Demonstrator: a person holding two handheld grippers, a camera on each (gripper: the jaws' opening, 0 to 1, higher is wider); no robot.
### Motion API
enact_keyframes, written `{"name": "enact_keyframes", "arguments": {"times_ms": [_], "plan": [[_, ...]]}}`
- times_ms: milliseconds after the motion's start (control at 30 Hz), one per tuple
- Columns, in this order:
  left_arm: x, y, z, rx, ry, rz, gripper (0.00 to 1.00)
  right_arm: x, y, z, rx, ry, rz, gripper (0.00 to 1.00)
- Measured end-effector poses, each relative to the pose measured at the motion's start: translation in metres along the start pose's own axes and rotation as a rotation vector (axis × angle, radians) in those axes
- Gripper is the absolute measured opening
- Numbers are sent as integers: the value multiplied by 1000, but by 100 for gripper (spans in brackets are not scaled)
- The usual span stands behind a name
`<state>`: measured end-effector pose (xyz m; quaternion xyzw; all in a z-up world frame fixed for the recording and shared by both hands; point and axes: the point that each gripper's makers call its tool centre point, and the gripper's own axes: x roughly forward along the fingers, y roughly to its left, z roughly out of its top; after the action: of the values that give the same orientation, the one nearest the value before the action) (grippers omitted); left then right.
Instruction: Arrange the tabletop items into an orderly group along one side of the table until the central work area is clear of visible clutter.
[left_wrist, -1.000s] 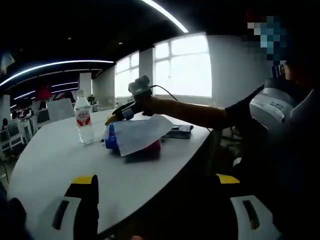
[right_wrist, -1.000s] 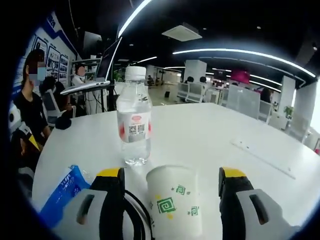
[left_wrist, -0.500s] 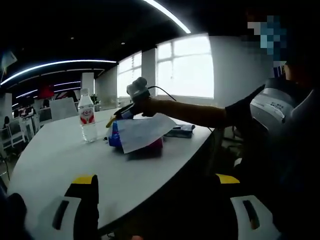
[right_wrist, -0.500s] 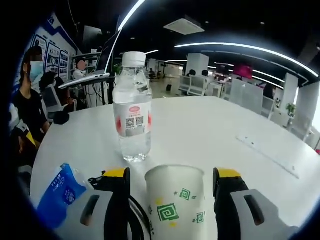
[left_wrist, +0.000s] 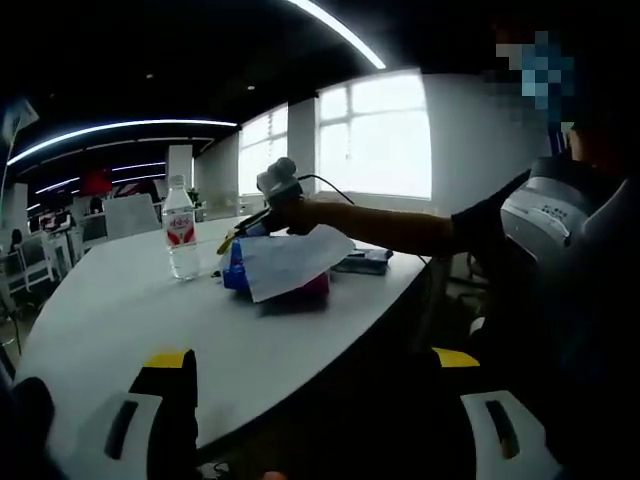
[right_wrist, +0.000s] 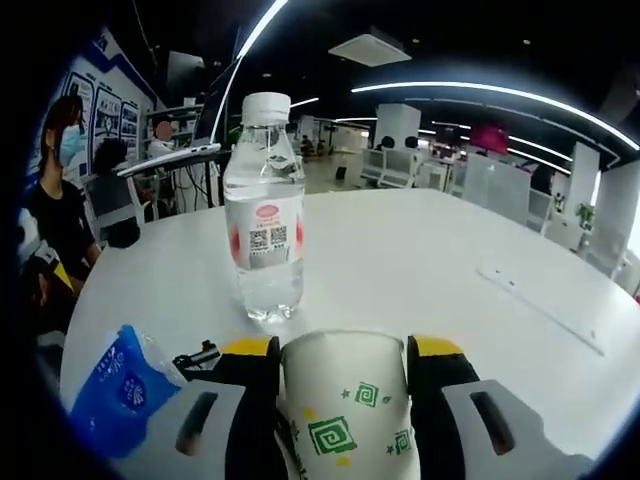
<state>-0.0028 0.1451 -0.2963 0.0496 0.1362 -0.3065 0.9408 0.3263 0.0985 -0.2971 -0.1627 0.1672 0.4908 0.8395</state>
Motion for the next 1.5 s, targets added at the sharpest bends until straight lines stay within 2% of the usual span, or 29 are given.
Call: {"name": "enact_keyframes", "arguments": {"times_ms": [200,600,833,933,1033,1267,1500], "plan": [[2,-1,0,1,-1,-7,94,-5,1,6,-9,-10,4,48],[5,-4,1,7,7,-16,94,-16,6,31,-14,-95,11,48],[3,-4,2,10,11,-10,94,-18,9,39,-10,-131,12,48],[2,-4,1,9,13,-7,94,-18,8,46,-12,-175,16,47],[1,-4,2,10,13,-3,94,-15,8,48,3,-206,32,47],[-2,-4,0,8,18,5,94,-12,7,32,27,-199,40,47],[2,-5,0,9,19,-3,94,-14,4,35,31,-207,45,46]]}}
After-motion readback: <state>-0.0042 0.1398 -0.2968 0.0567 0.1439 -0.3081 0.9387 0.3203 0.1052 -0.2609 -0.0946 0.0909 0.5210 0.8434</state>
